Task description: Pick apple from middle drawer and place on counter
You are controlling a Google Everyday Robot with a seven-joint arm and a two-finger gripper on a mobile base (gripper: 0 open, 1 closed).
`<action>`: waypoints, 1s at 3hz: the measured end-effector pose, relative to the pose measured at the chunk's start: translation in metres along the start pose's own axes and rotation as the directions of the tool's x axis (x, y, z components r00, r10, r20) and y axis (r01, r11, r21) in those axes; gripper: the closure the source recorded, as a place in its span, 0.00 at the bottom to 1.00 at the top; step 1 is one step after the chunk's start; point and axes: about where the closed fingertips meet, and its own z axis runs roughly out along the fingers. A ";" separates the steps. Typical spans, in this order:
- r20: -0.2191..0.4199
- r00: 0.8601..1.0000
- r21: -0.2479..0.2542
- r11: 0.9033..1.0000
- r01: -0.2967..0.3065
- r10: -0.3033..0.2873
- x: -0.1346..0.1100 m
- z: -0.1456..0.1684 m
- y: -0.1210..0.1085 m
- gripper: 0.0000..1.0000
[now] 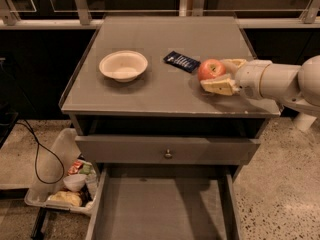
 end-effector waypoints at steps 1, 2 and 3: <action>0.000 1.000 0.000 1.000 0.000 0.000 0.000 0.000 0.000 0.11; 0.000 1.000 0.000 1.000 0.000 0.000 0.000 0.000 0.000 0.00; 0.000 1.000 0.000 1.000 0.000 0.000 0.000 0.000 0.000 0.00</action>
Offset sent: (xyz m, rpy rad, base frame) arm 0.0000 0.0000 0.0000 0.0000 0.0000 0.0000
